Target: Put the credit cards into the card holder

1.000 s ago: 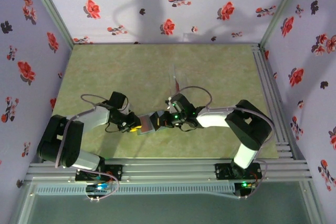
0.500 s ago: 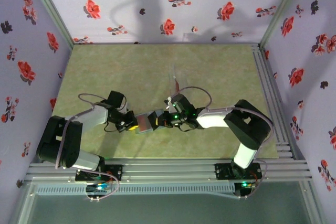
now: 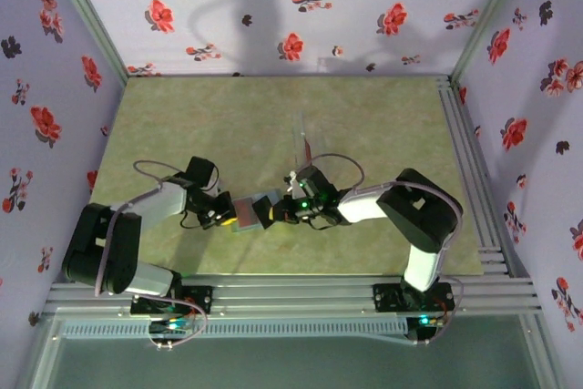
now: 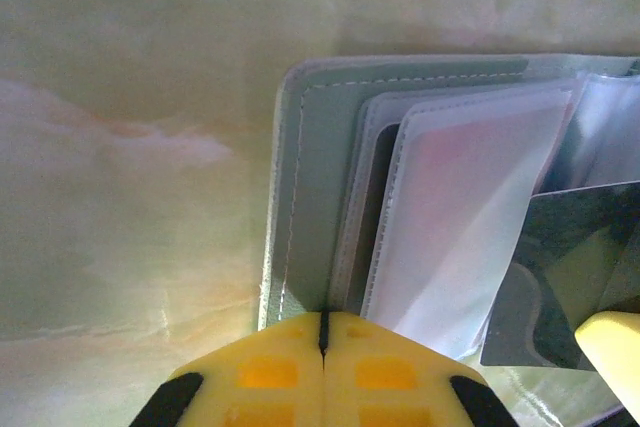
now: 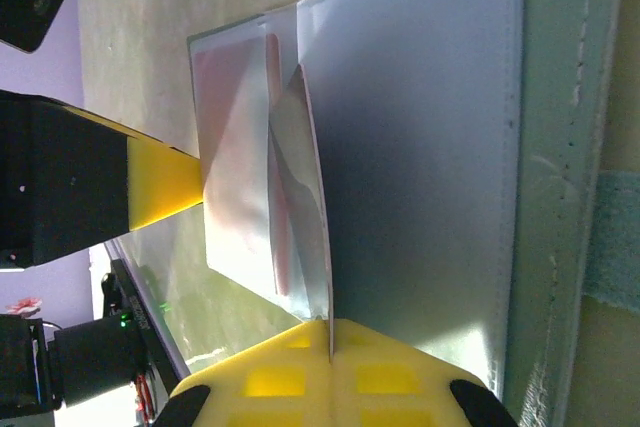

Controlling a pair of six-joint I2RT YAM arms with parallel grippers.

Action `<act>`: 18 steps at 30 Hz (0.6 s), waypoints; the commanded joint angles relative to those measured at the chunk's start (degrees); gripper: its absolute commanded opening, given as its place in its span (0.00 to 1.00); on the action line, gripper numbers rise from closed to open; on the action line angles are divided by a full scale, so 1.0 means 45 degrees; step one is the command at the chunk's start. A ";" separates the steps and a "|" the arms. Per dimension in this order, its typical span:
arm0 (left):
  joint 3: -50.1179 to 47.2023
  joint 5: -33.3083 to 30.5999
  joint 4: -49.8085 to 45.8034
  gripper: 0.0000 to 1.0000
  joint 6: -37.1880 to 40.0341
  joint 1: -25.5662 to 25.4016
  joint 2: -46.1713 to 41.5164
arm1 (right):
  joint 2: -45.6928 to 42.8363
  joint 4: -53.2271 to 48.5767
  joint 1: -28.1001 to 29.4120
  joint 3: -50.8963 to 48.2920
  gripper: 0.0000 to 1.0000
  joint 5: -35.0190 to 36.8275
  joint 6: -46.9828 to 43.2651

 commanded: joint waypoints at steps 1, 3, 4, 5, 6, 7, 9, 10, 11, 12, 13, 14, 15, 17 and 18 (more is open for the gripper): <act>-0.0011 -0.1001 -0.0868 0.02 0.0062 0.0189 -0.0698 | 0.0419 -0.0364 -0.0027 0.0122 0.00 -0.0100 0.0071; -0.0060 -0.1225 -0.0931 0.01 -0.0027 0.0287 -0.1057 | 0.0466 -0.0711 -0.0024 0.0254 0.00 -0.0033 -0.0102; -0.0039 -0.1295 -0.1062 0.00 -0.0058 0.0394 -0.1247 | 0.0509 -0.0789 -0.0028 0.0323 0.00 -0.0054 -0.0129; -0.0048 -0.1315 -0.1163 0.00 -0.0083 0.0482 -0.1465 | 0.0567 -0.0809 -0.0021 0.0374 0.00 -0.0099 -0.0095; -0.0072 -0.1369 -0.1198 0.00 -0.0101 0.0541 -0.1641 | 0.0592 -0.0797 -0.0020 0.0431 0.00 -0.0161 -0.0038; -0.0140 -0.1442 -0.1185 0.00 -0.0090 0.0599 -0.1801 | 0.0649 -0.0764 -0.0028 0.0506 0.00 -0.0258 -0.0016; -0.0218 -0.1634 -0.1020 0.00 0.0051 0.0667 -0.1699 | 0.0746 -0.0772 -0.0005 0.0623 0.00 -0.0367 -0.0061; -0.0187 -0.1604 -0.0969 0.00 0.0164 0.0724 -0.1418 | 0.0810 -0.0827 -0.0009 0.0699 0.01 -0.0381 -0.0108; -0.0148 -0.1508 -0.0839 0.00 0.0381 0.0772 -0.1056 | 0.0918 -0.0869 -0.0007 0.0793 0.01 -0.0452 -0.0110; -0.0101 -0.1371 -0.0652 0.00 0.0643 0.0770 -0.0727 | 0.1023 -0.0941 -0.0008 0.0907 0.02 -0.0534 -0.0064; -0.0028 -0.1348 -0.0504 0.01 0.0839 0.0793 -0.0355 | 0.1136 -0.0938 -0.0006 0.1025 0.03 -0.0620 0.0047; 0.0085 -0.1320 -0.0480 0.01 0.1005 0.0808 -0.0002 | 0.1193 -0.0859 0.0013 0.1072 0.03 -0.0625 0.0156; 0.0168 -0.1324 -0.0391 0.01 0.1080 0.0809 0.0209 | 0.1188 -0.0882 0.0044 0.1101 0.04 -0.0581 0.0200; 0.0263 -0.1285 -0.0077 0.00 0.1065 0.0807 0.0532 | 0.1143 -0.1182 0.0032 0.1179 0.06 -0.0379 0.0127; 0.0301 -0.1223 0.0017 0.00 0.1064 0.0807 0.0637 | 0.1095 -0.1294 0.0036 0.1170 0.07 -0.0295 0.0105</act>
